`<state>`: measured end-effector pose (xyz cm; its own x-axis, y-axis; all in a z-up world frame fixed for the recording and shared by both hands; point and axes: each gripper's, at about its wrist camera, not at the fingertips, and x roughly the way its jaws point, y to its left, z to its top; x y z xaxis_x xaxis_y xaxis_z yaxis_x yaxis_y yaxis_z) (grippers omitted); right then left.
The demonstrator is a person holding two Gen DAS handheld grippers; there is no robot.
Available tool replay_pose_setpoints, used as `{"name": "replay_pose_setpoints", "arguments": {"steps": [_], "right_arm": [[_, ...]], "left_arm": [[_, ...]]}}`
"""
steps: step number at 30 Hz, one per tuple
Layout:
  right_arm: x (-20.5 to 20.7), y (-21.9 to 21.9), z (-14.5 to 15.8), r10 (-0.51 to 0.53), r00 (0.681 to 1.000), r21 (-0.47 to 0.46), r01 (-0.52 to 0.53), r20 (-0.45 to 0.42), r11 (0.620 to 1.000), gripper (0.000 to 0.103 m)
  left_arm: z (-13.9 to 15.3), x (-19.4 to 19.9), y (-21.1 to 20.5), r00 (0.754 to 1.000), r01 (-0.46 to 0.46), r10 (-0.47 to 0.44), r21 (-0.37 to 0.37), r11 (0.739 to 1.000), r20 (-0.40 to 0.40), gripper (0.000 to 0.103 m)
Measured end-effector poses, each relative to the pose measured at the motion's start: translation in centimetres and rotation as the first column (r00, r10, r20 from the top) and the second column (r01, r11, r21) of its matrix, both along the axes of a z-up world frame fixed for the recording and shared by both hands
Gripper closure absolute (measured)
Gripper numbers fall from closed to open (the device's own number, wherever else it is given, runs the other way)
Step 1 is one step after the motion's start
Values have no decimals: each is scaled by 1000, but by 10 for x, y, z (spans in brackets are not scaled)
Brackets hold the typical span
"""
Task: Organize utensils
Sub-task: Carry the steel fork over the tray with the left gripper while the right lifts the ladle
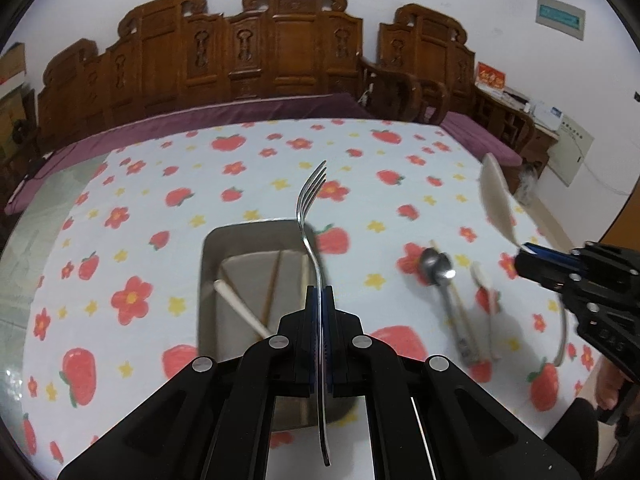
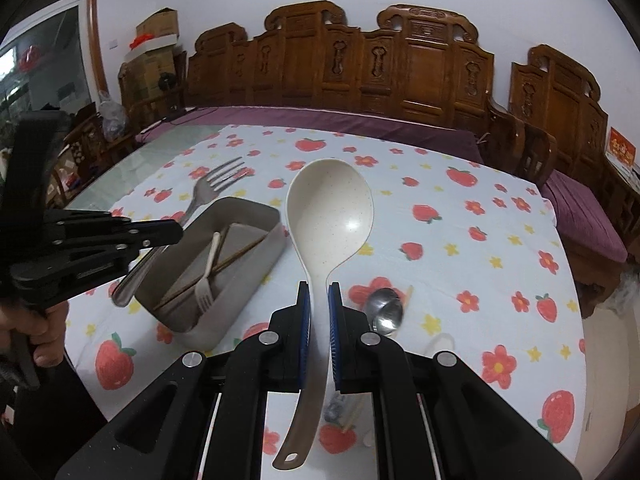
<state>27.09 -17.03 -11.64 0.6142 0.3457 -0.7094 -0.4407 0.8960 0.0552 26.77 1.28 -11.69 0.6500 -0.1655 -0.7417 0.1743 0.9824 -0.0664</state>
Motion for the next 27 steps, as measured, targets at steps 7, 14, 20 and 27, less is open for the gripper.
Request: {"name": "replay_pose_setpoints", "arguments": {"steps": [7,14,20,27], "right_arm": [[-2,24,-6,33,999,-21,-33,-11,999,92],[-2,33,-13,42,999,-33,-42,-24,999,92],[-3,36,-17,47,998,-37,-48,-35,998,92],[-3,35,-21,47,998,-39,-49,-43,998,92]], "left_arm": [[-26,17,25,998,-42,44,34,999,-47,101],[-52,28,36,993,-64,70,55,996,-98,101],[-70,36,38,988,-72,81,70,995,-133,101],[-81,42,35,983,-66,78,77,995,-165,101]]}}
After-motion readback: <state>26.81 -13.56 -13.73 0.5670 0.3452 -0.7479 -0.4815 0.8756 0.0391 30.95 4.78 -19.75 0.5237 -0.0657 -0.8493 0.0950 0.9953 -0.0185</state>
